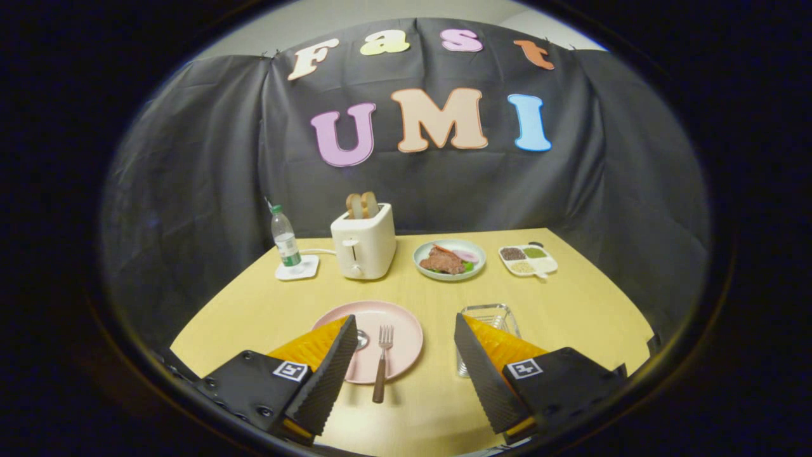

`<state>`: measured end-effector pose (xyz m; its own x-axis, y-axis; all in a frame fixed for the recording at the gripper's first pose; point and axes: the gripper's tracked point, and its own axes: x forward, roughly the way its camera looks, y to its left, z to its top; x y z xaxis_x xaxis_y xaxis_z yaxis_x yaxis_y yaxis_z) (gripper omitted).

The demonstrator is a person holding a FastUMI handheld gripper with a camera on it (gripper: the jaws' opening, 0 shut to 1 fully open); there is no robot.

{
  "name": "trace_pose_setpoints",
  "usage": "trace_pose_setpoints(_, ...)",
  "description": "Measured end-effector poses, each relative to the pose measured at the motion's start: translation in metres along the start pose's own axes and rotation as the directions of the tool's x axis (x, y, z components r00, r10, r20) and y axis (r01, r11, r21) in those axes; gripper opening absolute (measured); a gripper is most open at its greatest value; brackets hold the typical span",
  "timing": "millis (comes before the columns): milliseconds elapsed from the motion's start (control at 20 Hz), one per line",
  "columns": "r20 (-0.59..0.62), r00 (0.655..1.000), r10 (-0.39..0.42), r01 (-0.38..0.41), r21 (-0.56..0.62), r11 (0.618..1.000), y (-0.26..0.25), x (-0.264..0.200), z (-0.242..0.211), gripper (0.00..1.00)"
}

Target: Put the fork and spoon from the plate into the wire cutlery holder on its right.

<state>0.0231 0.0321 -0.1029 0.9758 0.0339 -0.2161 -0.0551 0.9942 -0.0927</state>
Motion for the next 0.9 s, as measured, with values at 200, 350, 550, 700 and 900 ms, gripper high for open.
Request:
trace_pose_setpoints(200, -0.048, 0.999, -0.004, 0.004, 0.004, 1.0, 0.002, 0.008, -0.026, 0.97)
trace_pose_setpoints(350, -0.075, 0.997, 0.001, 0.0, 0.004, 1.0, 0.005, 0.012, -0.047, 0.97)
trace_pose_setpoints(550, -0.129, 0.992, 0.015, -0.012, 0.021, 1.0, 0.014, 0.019, -0.08, 0.97)
trace_pose_setpoints(700, -0.184, 0.982, 0.033, -0.03, 0.02, 0.999, 0.02, 0.025, -0.104, 0.97)
trace_pose_setpoints(900, -0.214, 0.977, 0.021, -0.028, -0.026, 0.999, 0.019, 0.033, -0.122, 0.97)
